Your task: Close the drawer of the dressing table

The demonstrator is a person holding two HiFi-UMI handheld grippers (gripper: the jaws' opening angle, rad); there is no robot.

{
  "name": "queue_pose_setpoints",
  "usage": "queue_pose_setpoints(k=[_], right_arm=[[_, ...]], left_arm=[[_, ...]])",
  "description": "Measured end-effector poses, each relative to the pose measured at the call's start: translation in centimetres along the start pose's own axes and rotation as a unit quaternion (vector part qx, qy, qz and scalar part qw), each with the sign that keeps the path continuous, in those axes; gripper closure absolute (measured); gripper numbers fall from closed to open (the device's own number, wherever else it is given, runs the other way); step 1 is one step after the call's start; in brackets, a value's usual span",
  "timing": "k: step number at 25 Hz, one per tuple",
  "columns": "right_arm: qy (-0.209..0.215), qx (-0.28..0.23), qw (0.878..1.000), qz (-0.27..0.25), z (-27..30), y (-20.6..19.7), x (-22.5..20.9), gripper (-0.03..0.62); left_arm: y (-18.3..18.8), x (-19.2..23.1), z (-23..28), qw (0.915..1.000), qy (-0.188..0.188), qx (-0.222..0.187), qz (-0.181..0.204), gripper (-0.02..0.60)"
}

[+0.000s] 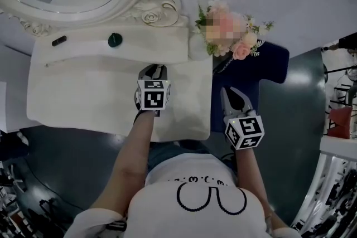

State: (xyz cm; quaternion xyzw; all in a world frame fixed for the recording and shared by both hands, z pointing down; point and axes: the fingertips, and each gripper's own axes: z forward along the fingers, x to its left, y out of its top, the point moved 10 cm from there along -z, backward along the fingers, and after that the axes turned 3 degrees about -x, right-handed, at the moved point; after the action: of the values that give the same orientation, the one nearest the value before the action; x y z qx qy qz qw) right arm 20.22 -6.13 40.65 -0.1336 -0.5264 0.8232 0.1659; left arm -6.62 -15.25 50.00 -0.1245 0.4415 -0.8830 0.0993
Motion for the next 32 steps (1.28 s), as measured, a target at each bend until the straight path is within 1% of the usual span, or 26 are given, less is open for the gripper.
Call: queue_pose_setpoints(k=[4, 5, 7, 8, 9, 15, 20, 23, 26, 32], right_arm=[[0.0, 0.0, 1.0, 0.0, 0.2, 0.0, 0.3, 0.594], [0.0, 0.0, 1.0, -0.001, 0.2, 0.0, 0.4, 0.594], [0.002, 0.001, 1.0, -0.001, 0.3, -0.1, 0.6, 0.594], [0.003, 0.001, 1.0, -0.001, 0.4, -0.1, 0.8, 0.594], [0.004, 0.001, 1.0, -0.001, 0.5, -0.1, 1.0, 0.594], [0.012, -0.01, 1.0, -0.001, 1.1, 0.4, 2.6, 0.594], [0.01, -0.025, 1.0, 0.005, 1.5, 1.2, 4.4, 0.594], [0.001, -0.039, 0.999, 0.012, 1.7, 1.9, 5.6, 0.594], [-0.013, -0.053, 0.998, 0.014, 1.8, 2.8, 6.9, 0.594], [-0.044, -0.085, 0.995, 0.006, 0.9, 4.5, 9.5, 0.594]], left_arm=[[-0.1, 0.2, 0.2, 1.0, -0.003, -0.002, 0.005, 0.491], [-0.1, 0.1, 0.2, 1.0, -0.009, 0.0, 0.004, 0.48], [-0.1, -0.1, -0.2, 0.9997, -0.024, 0.008, -0.003, 0.33], [0.0, -0.1, -0.5, 0.9995, -0.03, 0.009, -0.007, 0.301], [0.0, 0.0, -0.8, 0.9994, -0.033, 0.007, -0.01, 0.29], [0.5, 1.3, -3.8, 0.9987, -0.032, -0.034, -0.021, 0.288], [1.2, 3.7, -7.1, 0.9968, -0.023, -0.073, -0.024, 0.288], [1.8, 5.5, -9.1, 0.9935, -0.029, -0.108, -0.023, 0.288], [2.5, 7.3, -11.1, 0.9891, -0.042, -0.14, -0.015, 0.288], [3.8, 9.5, -13.9, 0.9788, -0.068, -0.193, 0.016, 0.302]])
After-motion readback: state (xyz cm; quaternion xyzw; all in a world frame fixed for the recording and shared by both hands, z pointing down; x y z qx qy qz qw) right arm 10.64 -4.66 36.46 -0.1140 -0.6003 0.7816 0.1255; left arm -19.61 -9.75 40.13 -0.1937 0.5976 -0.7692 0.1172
